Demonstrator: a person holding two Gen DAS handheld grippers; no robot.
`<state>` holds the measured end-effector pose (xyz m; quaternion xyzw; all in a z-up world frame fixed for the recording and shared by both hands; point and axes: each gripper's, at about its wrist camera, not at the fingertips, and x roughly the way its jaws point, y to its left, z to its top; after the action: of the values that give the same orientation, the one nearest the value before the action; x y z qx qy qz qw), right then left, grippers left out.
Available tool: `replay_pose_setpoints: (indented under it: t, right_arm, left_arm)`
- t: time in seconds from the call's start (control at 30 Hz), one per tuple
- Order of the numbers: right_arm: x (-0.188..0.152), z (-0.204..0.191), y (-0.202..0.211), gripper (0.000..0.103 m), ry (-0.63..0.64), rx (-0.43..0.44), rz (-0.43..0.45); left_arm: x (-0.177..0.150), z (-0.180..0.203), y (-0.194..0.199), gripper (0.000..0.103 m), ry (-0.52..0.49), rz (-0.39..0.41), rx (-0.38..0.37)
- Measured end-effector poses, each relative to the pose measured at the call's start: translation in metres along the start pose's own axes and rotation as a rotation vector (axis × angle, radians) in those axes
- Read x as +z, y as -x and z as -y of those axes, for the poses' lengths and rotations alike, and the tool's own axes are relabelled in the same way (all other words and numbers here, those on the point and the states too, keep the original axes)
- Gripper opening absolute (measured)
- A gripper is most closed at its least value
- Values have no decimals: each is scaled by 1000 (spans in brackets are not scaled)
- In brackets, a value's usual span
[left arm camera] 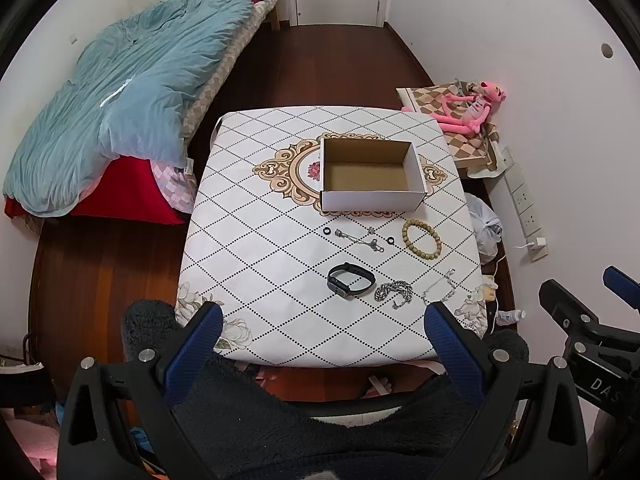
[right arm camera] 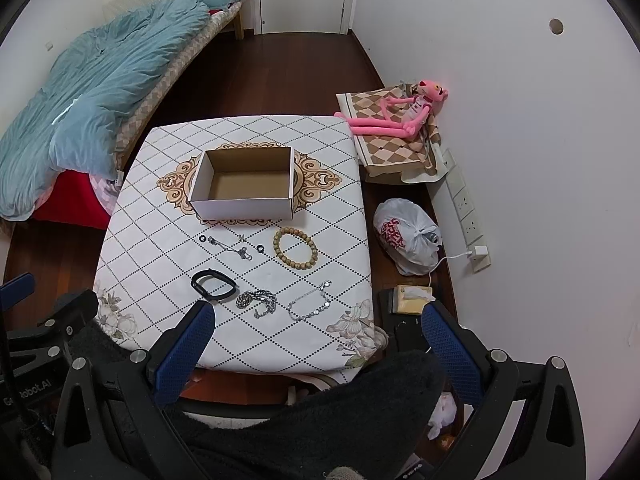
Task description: Organize jewelry
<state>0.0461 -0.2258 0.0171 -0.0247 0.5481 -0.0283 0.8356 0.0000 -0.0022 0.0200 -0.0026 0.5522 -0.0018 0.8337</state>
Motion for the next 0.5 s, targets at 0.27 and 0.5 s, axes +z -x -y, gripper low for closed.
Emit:
replay_pose_setpoints:
  t: [0.27,0.5]
  right_arm:
    - [2,1,1,103,-4,1,4]
    - [3,2,4,103,-2,1,8]
  left_arm:
    - [-1,1,3,103,-1,8,-4]
    - [0,2,3,103,1,8,-2]
